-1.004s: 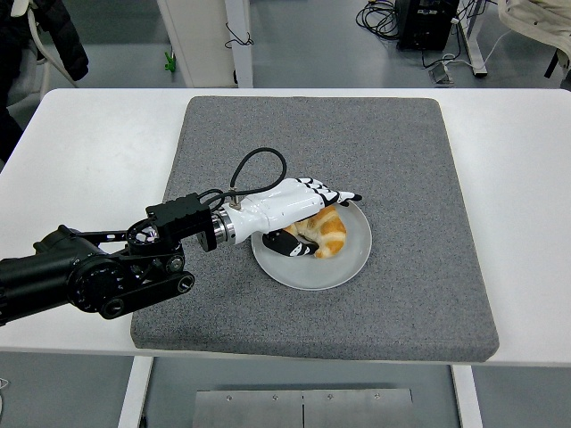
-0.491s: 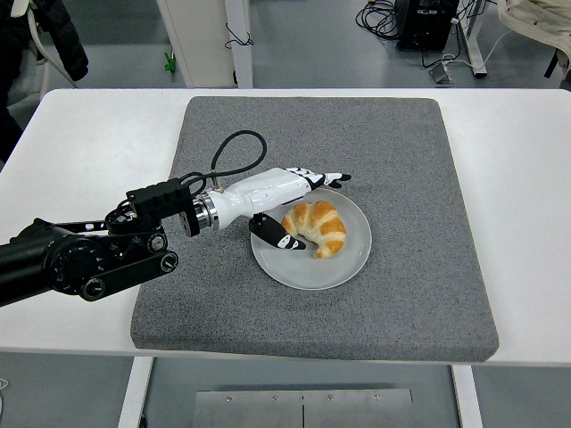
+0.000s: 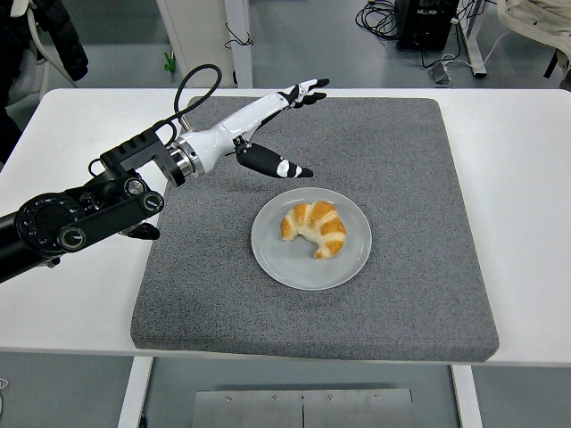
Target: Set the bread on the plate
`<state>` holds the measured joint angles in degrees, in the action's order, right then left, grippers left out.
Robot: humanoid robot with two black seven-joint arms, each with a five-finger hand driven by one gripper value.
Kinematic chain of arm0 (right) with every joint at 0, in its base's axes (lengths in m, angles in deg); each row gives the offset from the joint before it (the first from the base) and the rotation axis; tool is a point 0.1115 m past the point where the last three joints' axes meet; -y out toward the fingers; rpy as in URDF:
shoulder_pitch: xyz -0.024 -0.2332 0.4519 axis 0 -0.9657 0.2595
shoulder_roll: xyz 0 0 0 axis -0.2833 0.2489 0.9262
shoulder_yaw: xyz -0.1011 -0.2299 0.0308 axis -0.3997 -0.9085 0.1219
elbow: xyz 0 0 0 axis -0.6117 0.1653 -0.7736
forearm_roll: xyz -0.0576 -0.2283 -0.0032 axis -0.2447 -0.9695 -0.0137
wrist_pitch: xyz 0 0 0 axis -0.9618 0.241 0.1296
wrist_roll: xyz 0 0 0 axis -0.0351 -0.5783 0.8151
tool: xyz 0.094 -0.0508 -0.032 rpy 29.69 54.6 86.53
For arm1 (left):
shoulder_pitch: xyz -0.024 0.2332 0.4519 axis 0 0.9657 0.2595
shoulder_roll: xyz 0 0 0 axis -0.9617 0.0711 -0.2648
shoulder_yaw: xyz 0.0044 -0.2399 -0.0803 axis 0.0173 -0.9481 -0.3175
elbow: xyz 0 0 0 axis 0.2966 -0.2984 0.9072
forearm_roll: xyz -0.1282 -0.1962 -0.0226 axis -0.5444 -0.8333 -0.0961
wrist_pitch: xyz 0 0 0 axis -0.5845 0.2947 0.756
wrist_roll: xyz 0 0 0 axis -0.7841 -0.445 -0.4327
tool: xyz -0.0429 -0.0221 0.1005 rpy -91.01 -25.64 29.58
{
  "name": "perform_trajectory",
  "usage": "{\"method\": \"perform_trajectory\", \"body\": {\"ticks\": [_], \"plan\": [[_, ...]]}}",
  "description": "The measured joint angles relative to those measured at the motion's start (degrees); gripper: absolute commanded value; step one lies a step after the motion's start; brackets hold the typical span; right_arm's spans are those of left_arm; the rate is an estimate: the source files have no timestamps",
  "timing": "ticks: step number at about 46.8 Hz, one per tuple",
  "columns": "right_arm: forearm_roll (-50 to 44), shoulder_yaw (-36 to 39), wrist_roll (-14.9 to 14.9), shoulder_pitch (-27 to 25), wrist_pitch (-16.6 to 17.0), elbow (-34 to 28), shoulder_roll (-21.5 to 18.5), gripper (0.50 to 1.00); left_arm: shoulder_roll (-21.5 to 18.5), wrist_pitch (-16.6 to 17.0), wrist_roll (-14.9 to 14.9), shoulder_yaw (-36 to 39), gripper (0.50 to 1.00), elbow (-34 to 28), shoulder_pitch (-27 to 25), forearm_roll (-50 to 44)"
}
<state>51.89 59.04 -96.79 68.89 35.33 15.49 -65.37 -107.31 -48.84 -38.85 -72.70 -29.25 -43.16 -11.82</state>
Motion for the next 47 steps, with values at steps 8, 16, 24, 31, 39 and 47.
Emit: {"method": "perform_trajectory", "body": {"ticks": [8, 16, 24, 31, 39, 47], "plan": [[0.0, -0.02, 0.0, 0.0, 0.0, 0.0, 0.0, 1.0, 0.11, 0.19, -0.43, -1.59, 0.977, 2.04, -0.13, -8.88], [0.0, -0.01, 0.0, -0.01, 0.0, 0.02, 0.0, 1.0, 1.09, 0.32, -0.44, -3.38, 0.977, 8.13, -0.07, -18.56], [0.0, -0.02, 0.01, -0.01, 0.0, 0.0, 0.0, 1.0, 3.42, 0.33, -0.25, -3.61, 0.977, 14.66, -0.13, -25.97], [0.0, -0.01, -0.01, 0.0, 0.0, 0.05, 0.0, 1.0, 5.89, 0.38, -0.02, -3.61, 0.977, 19.05, -0.07, -29.79], [0.0, -0.01, 0.01, 0.0, 0.0, 0.01, 0.0, 1.0, 10.5, 0.41, 0.12, -5.11, 0.977, 25.58, -0.07, -35.96], [0.0, -0.01, 0.01, 0.0, 0.0, 0.01, 0.0, 1.0, 14.79, 0.37, 0.3, -9.17, 0.977, 30.57, 0.19, -39.46]]}}
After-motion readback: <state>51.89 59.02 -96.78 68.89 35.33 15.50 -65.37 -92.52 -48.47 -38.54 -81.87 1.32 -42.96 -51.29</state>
